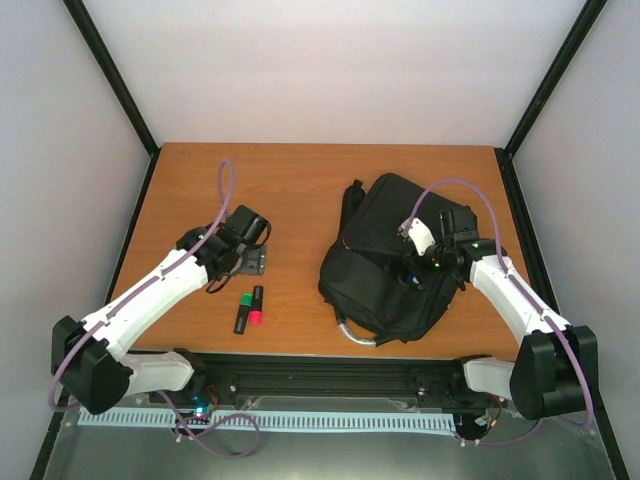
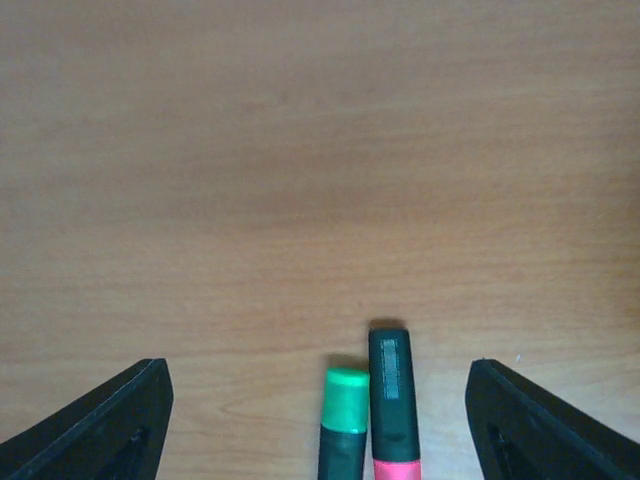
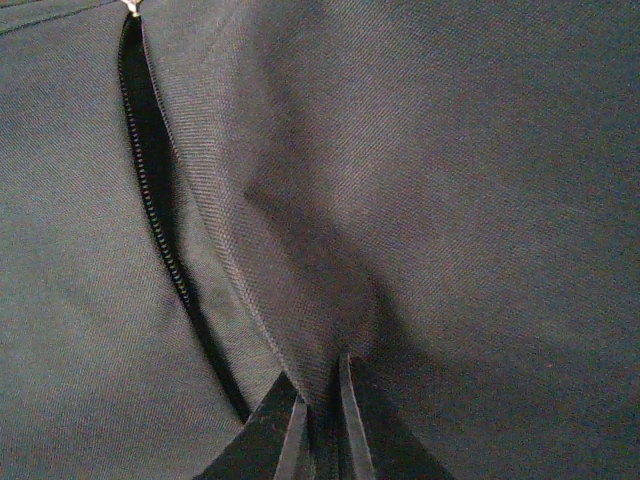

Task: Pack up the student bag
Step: Pick up the stationery from the center of the board.

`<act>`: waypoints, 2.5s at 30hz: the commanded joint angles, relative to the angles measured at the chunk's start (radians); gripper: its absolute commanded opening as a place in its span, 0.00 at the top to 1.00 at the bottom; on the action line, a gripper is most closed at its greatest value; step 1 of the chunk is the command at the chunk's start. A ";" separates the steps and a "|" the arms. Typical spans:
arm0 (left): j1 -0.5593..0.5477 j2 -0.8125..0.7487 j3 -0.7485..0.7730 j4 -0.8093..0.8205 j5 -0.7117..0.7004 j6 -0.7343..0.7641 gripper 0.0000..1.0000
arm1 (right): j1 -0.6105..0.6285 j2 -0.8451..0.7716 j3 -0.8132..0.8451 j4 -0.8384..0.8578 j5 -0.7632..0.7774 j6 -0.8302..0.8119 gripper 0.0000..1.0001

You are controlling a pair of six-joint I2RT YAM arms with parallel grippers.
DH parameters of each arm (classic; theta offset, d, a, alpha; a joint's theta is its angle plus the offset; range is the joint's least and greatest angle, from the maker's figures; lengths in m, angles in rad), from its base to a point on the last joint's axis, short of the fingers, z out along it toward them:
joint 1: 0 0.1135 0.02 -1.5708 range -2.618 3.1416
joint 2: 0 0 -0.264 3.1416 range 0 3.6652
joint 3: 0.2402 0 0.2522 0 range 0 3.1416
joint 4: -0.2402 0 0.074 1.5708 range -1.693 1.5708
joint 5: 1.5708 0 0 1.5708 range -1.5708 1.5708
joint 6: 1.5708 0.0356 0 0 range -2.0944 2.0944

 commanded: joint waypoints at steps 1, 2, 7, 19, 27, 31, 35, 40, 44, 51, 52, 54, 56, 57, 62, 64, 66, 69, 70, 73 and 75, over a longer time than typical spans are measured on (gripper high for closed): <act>0.079 0.042 -0.041 0.029 0.289 0.033 0.16 | 0.005 -0.019 0.021 -0.023 -0.061 -0.006 0.93; 0.080 0.060 -0.048 0.030 0.318 0.035 0.15 | 0.005 -0.020 0.021 -0.023 -0.060 -0.007 0.93; 0.080 0.095 -0.090 0.068 0.384 0.010 0.22 | 0.005 -0.019 0.021 -0.024 -0.061 -0.008 0.92; 0.080 0.178 -0.186 0.097 0.360 -0.058 0.43 | 0.005 -0.011 0.022 -0.026 -0.061 -0.011 0.91; 0.078 0.202 -0.205 0.138 0.434 -0.062 0.58 | 0.005 -0.005 0.022 -0.025 -0.056 -0.008 0.91; 0.070 0.227 -0.202 0.133 0.433 -0.068 0.59 | 0.005 -0.005 0.023 -0.025 -0.055 -0.008 0.91; 0.069 0.244 -0.202 0.133 0.431 -0.090 0.58 | 0.005 -0.006 0.021 -0.025 -0.055 -0.007 0.91; 0.064 0.271 -0.208 0.140 0.423 -0.093 0.57 | 0.005 -0.003 0.023 -0.026 -0.057 -0.009 0.91; 0.049 0.300 -0.206 0.145 0.415 -0.098 0.56 | 0.005 -0.003 0.022 -0.027 -0.058 -0.009 0.91; 0.014 0.348 -0.192 0.162 0.412 -0.096 0.55 | 0.005 0.000 0.022 -0.028 -0.059 -0.010 0.91; 0.003 0.355 -0.187 0.164 0.410 -0.096 0.56 | 0.005 0.001 0.023 -0.028 -0.060 -0.011 0.91; -0.021 0.374 -0.171 0.169 0.410 -0.096 0.56 | 0.005 0.004 0.024 -0.029 -0.060 -0.011 0.91; -0.048 0.392 -0.153 0.174 0.412 -0.095 0.57 | 0.005 0.004 0.023 -0.029 -0.060 -0.011 0.91; -0.063 0.403 -0.144 0.178 0.417 -0.094 0.59 | 0.005 0.004 0.024 -0.029 -0.060 -0.011 0.91; -0.145 0.431 -0.101 0.196 0.440 -0.061 0.67 | 0.005 0.007 0.024 -0.030 -0.058 -0.012 0.91; -0.180 0.428 -0.095 0.211 0.458 -0.029 0.72 | 0.005 0.009 0.024 -0.030 -0.058 -0.013 0.91; -0.191 0.427 -0.095 0.220 0.481 -0.006 0.75 | 0.004 0.010 0.025 -0.031 -0.059 -0.013 0.91; -0.193 0.415 -0.107 0.222 0.490 0.007 0.64 | 0.004 0.012 0.025 -0.032 -0.060 -0.014 0.91; -0.194 0.405 -0.111 0.218 0.483 0.005 0.57 | 0.004 0.012 0.025 -0.033 -0.061 -0.014 0.91; -0.200 0.359 -0.133 0.204 0.487 -0.003 0.49 | 0.005 0.012 0.025 -0.034 -0.061 -0.015 0.91; -0.203 0.332 -0.149 0.193 0.488 -0.018 0.46 | 0.005 0.012 0.026 -0.033 -0.062 -0.015 0.91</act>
